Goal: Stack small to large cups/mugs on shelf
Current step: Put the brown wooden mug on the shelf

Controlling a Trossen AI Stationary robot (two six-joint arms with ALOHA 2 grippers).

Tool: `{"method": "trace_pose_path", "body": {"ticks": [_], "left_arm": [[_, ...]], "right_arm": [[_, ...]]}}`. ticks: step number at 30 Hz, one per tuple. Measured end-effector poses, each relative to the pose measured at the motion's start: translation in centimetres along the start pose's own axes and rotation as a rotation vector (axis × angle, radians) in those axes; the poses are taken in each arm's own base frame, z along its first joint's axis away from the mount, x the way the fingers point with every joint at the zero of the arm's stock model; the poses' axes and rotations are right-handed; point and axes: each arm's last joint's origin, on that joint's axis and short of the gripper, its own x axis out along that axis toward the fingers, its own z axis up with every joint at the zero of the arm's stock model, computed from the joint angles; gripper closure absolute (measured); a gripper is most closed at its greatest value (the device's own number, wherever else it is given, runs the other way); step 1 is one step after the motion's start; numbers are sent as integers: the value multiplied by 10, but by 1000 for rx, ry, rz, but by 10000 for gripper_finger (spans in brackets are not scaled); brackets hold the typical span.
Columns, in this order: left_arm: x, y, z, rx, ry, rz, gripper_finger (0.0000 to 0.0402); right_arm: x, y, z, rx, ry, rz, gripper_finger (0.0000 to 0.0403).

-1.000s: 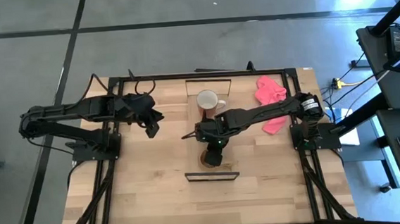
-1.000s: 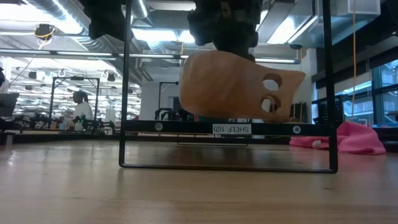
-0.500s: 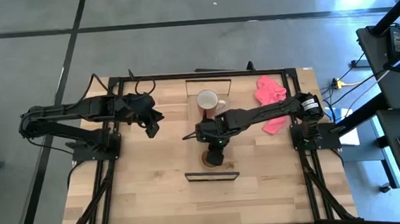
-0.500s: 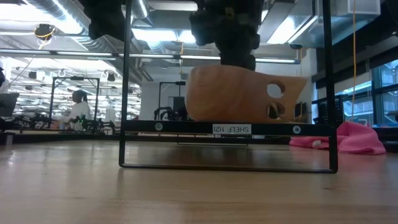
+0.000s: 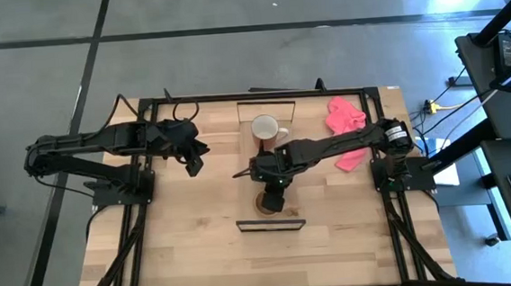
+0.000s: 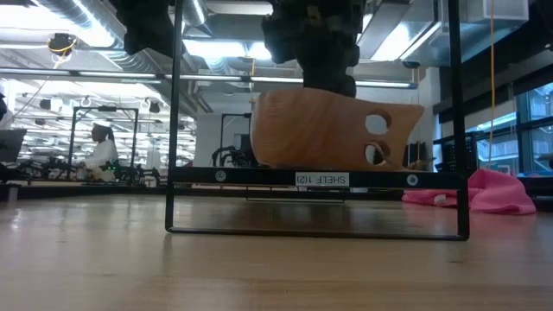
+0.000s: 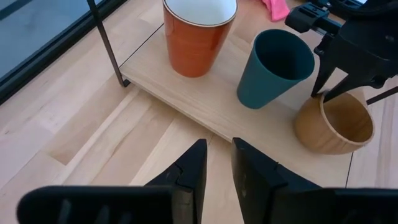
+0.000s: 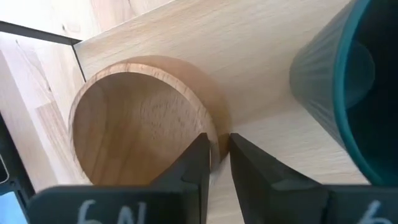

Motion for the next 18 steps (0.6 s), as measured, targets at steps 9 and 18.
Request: {"method": "trace_pose_path", "body": {"ticks": [9,18], "left_arm": [[0,0,0,25,1,0,333],[0,0,0,46,1,1,333]], "right_arm": [[-25,6,-4,10,-77,7,340],[-25,7,-4,38,-79,16,340]]}}
